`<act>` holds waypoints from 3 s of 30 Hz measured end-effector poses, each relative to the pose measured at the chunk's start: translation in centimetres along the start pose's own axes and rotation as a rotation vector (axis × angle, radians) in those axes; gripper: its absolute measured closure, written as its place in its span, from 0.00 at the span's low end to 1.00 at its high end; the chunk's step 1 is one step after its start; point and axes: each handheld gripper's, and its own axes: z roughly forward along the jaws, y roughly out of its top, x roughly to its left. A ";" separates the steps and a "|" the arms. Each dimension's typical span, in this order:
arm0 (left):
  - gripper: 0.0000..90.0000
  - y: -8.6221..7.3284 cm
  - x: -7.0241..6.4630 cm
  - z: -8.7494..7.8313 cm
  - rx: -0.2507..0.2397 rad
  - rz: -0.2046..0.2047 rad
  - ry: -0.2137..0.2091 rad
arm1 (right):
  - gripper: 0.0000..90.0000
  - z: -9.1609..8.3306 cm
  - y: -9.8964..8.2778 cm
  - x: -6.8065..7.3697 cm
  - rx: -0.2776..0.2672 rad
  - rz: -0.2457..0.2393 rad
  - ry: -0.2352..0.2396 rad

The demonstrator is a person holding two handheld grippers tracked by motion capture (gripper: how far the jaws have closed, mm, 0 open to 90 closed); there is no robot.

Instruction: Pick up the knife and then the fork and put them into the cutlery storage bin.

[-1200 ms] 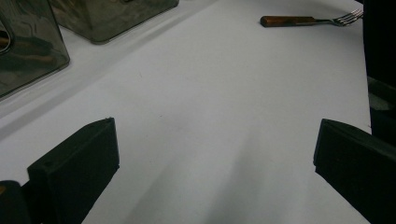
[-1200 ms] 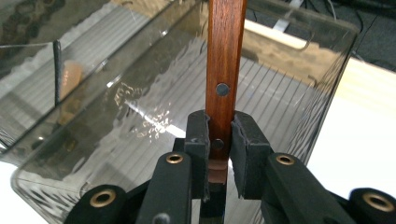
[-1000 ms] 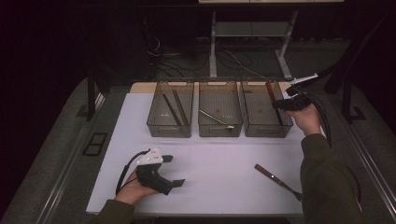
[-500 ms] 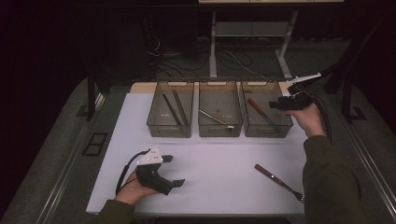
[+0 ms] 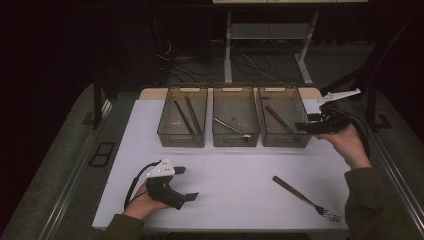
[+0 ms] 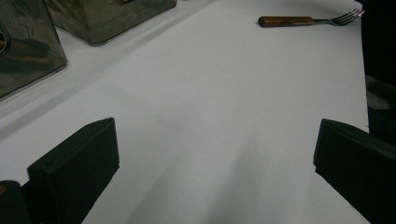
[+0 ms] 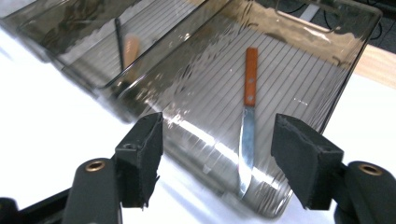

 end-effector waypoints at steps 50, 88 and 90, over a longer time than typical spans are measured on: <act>0.00 -0.1 0.0 0.1 0.012 0.001 0.003 | 0.67 1.0 -10.5 10.0 0.504 -0.207 0.135; 0.00 -0.1 0.0 0.1 0.013 0.002 0.002 | 0.86 0.9 -9.6 8.5 0.474 -0.196 0.153; 0.00 -0.1 0.0 0.1 0.015 0.004 0.003 | 0.86 0.5 -9.6 8.0 0.443 -0.171 0.164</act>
